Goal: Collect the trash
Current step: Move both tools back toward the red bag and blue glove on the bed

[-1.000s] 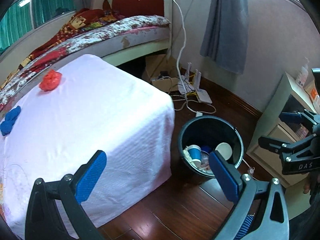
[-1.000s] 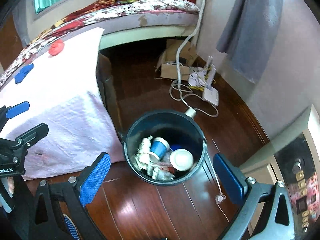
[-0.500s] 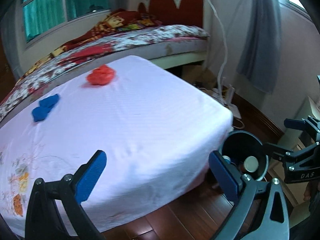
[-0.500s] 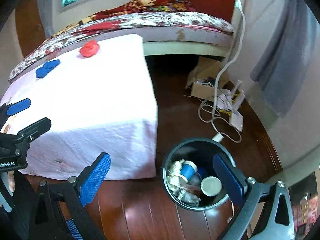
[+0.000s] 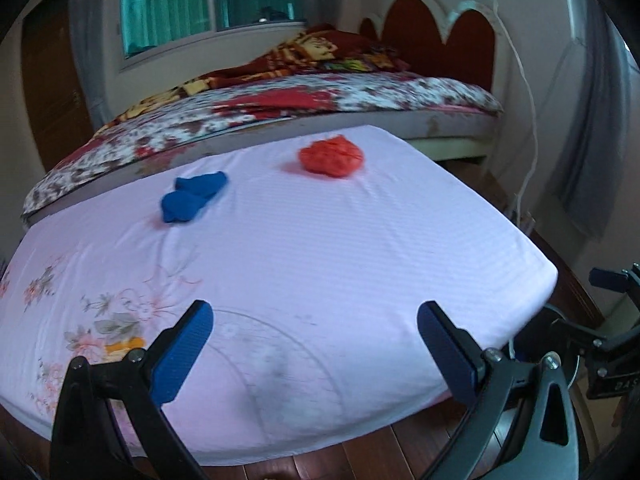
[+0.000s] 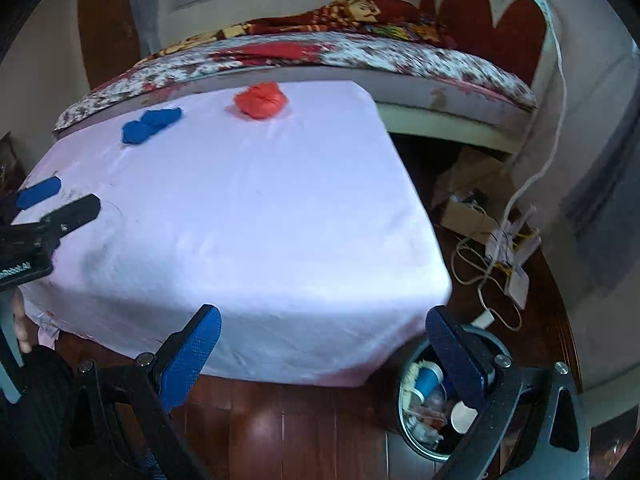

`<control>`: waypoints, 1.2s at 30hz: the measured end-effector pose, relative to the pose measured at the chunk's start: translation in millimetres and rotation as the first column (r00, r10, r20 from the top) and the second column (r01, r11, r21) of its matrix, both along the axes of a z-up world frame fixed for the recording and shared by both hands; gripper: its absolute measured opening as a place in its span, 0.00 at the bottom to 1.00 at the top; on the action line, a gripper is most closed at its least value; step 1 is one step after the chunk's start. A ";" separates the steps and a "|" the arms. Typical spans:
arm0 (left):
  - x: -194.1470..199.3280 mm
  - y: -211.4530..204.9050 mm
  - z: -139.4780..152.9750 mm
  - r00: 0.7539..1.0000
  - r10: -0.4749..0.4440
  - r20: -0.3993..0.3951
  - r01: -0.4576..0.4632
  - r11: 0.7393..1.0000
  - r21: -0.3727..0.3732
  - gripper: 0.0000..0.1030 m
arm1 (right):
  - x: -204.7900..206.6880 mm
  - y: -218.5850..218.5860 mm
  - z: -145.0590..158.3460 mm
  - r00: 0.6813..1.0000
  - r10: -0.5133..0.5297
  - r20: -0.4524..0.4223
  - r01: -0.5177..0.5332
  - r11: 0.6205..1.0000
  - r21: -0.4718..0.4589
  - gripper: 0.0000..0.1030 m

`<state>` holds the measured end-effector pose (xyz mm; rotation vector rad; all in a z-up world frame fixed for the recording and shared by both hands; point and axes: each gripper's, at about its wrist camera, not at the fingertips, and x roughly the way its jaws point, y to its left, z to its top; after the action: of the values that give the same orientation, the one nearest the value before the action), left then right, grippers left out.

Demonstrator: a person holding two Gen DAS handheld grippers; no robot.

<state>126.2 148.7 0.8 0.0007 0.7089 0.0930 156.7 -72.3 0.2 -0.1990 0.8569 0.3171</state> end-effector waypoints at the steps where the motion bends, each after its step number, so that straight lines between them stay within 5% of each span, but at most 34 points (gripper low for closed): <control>1: -0.2 4.8 0.4 1.000 0.011 0.004 -0.011 1.000 -0.003 0.99 | 0.6 7.6 4.5 1.000 0.009 0.013 -0.009 1.000 0.002 1.00; 11: -5.9 45.2 2.2 0.998 0.054 0.022 -0.054 0.999 0.004 0.99 | 5.8 44.6 5.2 0.998 0.056 0.026 -0.056 0.998 -0.004 1.00; 21: -7.7 90.3 2.2 0.995 0.099 0.001 -0.099 0.995 0.000 0.99 | 18.6 80.1 30.4 0.995 0.093 0.042 -0.096 0.992 0.087 1.00; 36: 35.0 140.2 -18.5 0.991 0.128 -0.049 -0.131 0.990 -0.060 0.99 | 101.2 129.0 3.0 0.986 0.162 -0.038 -0.162 0.987 0.017 1.00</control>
<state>161.3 288.9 -17.7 -0.1044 0.7562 0.1950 257.8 56.7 3.2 -0.2506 0.8793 0.4805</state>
